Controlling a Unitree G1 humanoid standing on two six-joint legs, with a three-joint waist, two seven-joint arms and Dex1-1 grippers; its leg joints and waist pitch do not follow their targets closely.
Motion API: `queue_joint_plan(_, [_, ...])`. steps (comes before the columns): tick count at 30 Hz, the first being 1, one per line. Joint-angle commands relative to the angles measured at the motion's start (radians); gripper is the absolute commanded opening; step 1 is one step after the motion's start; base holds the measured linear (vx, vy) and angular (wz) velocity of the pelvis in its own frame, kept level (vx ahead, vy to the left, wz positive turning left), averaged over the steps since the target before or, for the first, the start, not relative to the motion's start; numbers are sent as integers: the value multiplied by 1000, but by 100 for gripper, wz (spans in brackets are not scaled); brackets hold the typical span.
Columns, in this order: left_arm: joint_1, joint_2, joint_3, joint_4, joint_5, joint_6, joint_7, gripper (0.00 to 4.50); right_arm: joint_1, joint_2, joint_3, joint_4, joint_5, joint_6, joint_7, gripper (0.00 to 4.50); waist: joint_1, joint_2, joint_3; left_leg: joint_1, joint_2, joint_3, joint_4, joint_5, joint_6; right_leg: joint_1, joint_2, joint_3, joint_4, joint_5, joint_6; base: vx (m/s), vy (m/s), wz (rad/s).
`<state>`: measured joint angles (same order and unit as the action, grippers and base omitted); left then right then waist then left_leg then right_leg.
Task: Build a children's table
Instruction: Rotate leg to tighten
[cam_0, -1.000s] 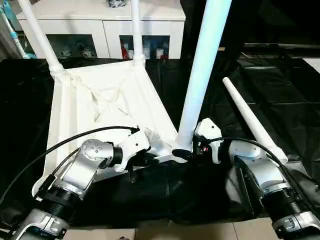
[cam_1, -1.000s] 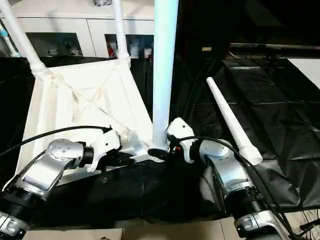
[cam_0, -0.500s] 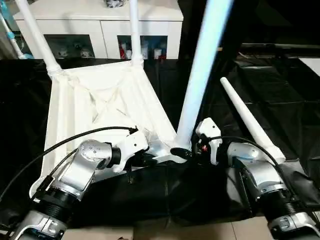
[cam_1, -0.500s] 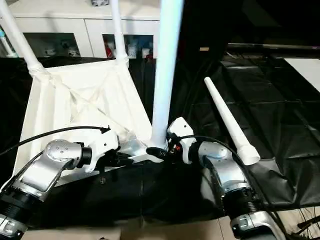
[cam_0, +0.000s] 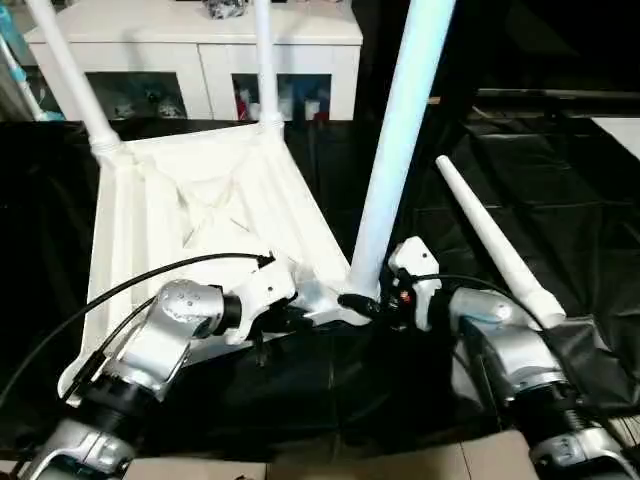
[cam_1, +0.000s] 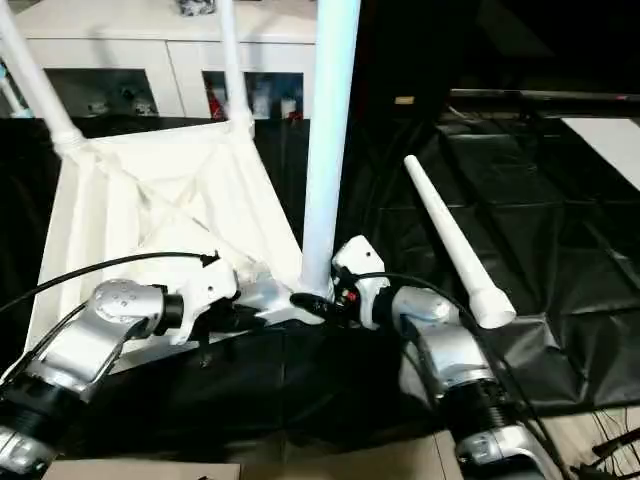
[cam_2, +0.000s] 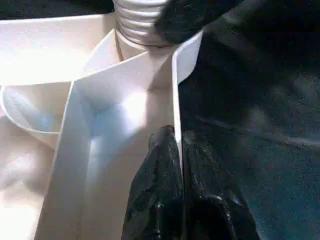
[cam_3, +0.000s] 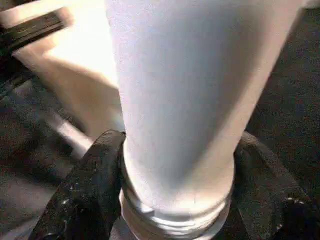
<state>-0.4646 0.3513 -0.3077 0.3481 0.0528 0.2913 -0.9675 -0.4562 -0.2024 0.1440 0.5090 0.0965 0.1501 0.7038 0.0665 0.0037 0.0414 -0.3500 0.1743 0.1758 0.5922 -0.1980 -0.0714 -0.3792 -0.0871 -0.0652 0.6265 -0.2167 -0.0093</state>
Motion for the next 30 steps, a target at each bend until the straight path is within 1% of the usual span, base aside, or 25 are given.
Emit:
queue_joint_plan(1, [-3,-47,-14,41,-2,12,52,0,-9,19,-20,87,-36,44,-113,269,0,-4,-46,3,51,-20,-79,-231,15,39,-68,50,-87,-240,-224,0,0,0])
queue_joint_plan(3, [-23,-69,-8,71,7,25,91,0,-26,45,-31,114,-37,55,-164,269,-4,-3,-46,2,52,-19,-79,-230,17,35,-67,54,-90,-241,-213,0,0,0])
queue_joint_plan(4, [-67,-120,11,130,19,57,181,0,-63,97,-54,167,-38,77,-272,269,-6,-2,-43,1,49,-19,-81,-236,16,34,-64,52,-93,-263,-204,0,0,0])
queue_joint_plan(5, [-87,-143,20,157,24,71,223,0,-80,119,-63,191,-39,85,-320,269,-8,1,-44,7,48,-20,-81,-252,3,30,-65,52,-95,-301,-201,0,0,0])
queue_joint_plan(6, [-106,-168,33,183,28,84,271,0,-96,138,-70,212,-43,91,-366,269,-8,0,-45,7,48,-21,-81,-252,0,31,-66,52,-97,-308,-198,0,0,0])
queue_joint_plan(7, [-126,-194,46,213,32,98,324,0,-113,158,-79,236,-41,103,-411,269,-6,1,-50,5,50,-21,-80,-226,-1,33,-68,54,-93,-265,-200,0,0,0])
queue_joint_plan(8, [-126,-194,46,213,32,98,324,0,-113,158,-79,236,-41,103,-411,269,-7,0,-50,4,49,-20,-80,-214,0,32,-65,54,-92,-238,-203,0,0,0])
queue_joint_plan(9, [-160,-243,58,270,40,112,395,0,-160,209,-125,300,-9,126,-509,269,-3,0,-52,1,48,-20,-77,-191,13,37,-66,52,-88,-188,-208,0,0,0])
queue_joint_plan(10, [-168,-256,59,285,42,114,409,0,-175,225,-143,320,4,130,-534,269,-8,4,-51,0,46,-19,-77,-185,18,34,-64,52,-87,-172,-217,0,0,0])
queue_joint_plan(12, [-185,-282,55,314,47,111,425,0,-210,259,-162,360,12,128,-582,269,-3,6,-54,3,45,-19,-75,-189,23,36,-66,51,-89,-175,-217,0,0,0])
queue_joint_plan(13, [-187,-284,52,315,50,106,423,0,-216,263,-155,365,4,123,-582,269,-5,7,-56,-1,47,-20,-76,-172,27,37,-66,51,-85,-142,-220,0,0,0])
queue_joint_plan(15, [-191,-287,53,319,48,96,411,0,-226,269,-148,378,-16,106,-586,269,-2,7,-59,-2,48,-19,-74,-152,37,40,-65,49,-81,-93,-223,0,0,0])
queue_joint_plan(16, [-190,-282,49,318,50,90,404,0,-226,272,-149,377,-14,99,-575,269,-3,7,-57,-4,47,-18,-74,-144,44,41,-64,48,-80,-69,-228,0,0,0])
queue_joint_plan(18, [-188,-276,42,321,53,79,397,0,-226,278,-159,377,-4,93,-563,269,-3,6,-56,-4,48,-18,-76,-162,49,42,-67,48,-83,-89,-228,0,0,0])
queue_joint_plan(19, [-186,-270,40,319,53,74,390,0,-224,279,-163,374,-1,93,-566,269,-2,5,-53,-3,49,-19,-79,-182,49,41,-68,48,-87,-126,-222,0,0,0])
queue_joint_plan(20, [-184,-266,37,322,54,58,383,0,-226,281,-171,380,5,91,-564,325,-3,5,-53,-3,49,-19,-79,-189,47,41,-68,48,-88,-141,-219,0,0,0])
queue_joint_plan(21, [-181,-262,36,322,53,53,377,0,-229,282,-179,384,9,90,-566,325,-3,5,-52,-2,49,-19,-81,-205,42,39,-68,48,-91,-173,-212,0,0,0])
queue_joint_plan(22, [-177,-259,38,322,52,53,375,0,-233,284,-192,391,16,86,-570,339,-4,5,-52,-2,50,-20,-83,-212,38,38,-69,49,-93,-189,-206,0,0,0])
queue_joint_plan(23, [-173,-253,33,318,54,42,364,0,-233,282,-190,389,15,81,-560,344,-5,5,-51,-1,51,-21,-85,-226,36,36,-70,50,-94,-209,-201,0,0,0])
queue_joint_plan(24, [-169,-249,29,314,56,34,356,0,-232,280,-187,387,14,77,-552,344,-5,4,-51,-3,50,-21,-85,-226,36,37,-70,49,-95,-213,-199,0,0,0])
queue_joint_plan(25, [-161,-238,24,305,57,26,341,0,-231,274,-183,380,13,68,-545,367,-6,4,-50,-6,50,-22,-86,-219,35,39,-70,49,-95,-214,-195,0,0,0])
queue_joint_plan(26, [-156,-232,22,301,56,19,329,0,-231,270,-182,375,12,63,-544,375,-7,4,-50,-5,51,-21,-86,-220,35,37,-70,49,-96,-217,-193,0,0,0])
queue_joint_plan(27, [-150,-225,23,295,55,14,321,0,-233,264,-185,370,11,58,-550,378,-8,1,-50,-5,51,-21,-87,-221,36,37,-70,50,-97,-225,-192,0,0,0])
queue_joint_plan(28, [-143,-215,20,290,56,-11,308,0,-235,257,-192,368,9,56,-557,382,-9,3,-50,-5,51,-21,-87,-216,37,36,-71,50,-96,-224,-192,0,0,0])
queue_joint_plan(30, [-136,-207,16,285,54,-27,291,0,-236,251,-196,363,8,52,-556,409,-8,0,-51,-6,50,-19,-86,-197,42,36,-71,51,-96,-213,-192,0,0,0])
